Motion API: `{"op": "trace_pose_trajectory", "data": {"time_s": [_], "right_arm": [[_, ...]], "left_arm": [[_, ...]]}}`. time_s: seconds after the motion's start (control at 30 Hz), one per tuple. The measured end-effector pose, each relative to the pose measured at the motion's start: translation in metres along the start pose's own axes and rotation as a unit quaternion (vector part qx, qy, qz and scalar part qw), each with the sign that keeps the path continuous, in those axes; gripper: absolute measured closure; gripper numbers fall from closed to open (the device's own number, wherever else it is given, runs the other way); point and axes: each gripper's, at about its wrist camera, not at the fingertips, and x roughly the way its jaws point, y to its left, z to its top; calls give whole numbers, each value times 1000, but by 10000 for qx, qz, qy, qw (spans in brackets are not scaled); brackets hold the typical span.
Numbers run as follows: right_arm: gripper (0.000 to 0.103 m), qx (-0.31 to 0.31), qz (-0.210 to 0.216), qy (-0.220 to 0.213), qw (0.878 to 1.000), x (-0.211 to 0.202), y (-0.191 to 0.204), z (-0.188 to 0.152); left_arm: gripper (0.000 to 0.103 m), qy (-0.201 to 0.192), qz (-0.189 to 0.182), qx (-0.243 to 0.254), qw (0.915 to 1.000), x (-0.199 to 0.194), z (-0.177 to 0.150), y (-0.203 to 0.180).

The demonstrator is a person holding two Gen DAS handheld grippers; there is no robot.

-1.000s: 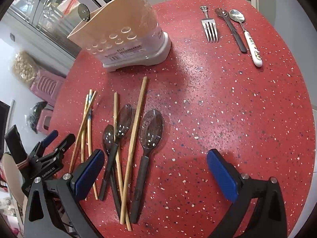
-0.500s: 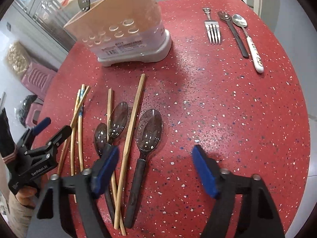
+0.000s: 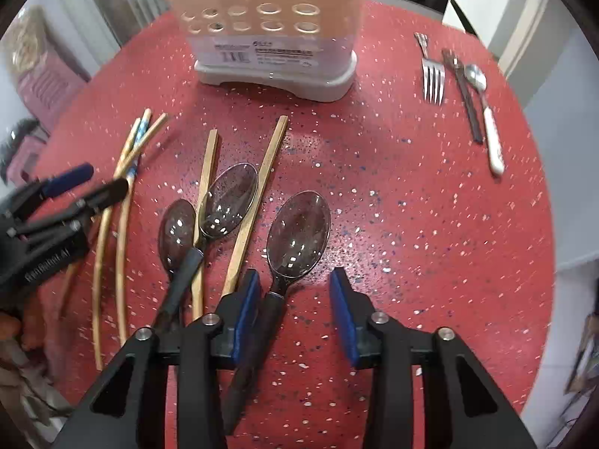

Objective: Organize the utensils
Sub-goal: 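Grasp a dark-handled spoon with the right tool while the left tool grasps a wooden chopstick, then carry the spoon with the right tool while the left tool carries the chopstick into the holder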

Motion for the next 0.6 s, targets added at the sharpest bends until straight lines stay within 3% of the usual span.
{"op": "trace_pose_trajectory", "data": {"time_s": [0.13,0.17,0.2,0.6], "right_arm": [[81,-59,-36,-62,10000,-2,-2,-3],[90,-49,-26,-81,10000,-3,-4,-5],[90,-28,25,-96,9999,-3,-6,-6],[90,88,665,-460,9967,-17,-21,-9]], "left_arm": [[47,32,-151,49,9999,-1,0,-3],[53,45,-156,68,9998,-1,0,-4],[68,59,-156,88,9998,-1,0,-4],[72,-279,-353,-200,9988,-27,-4,4]]}}
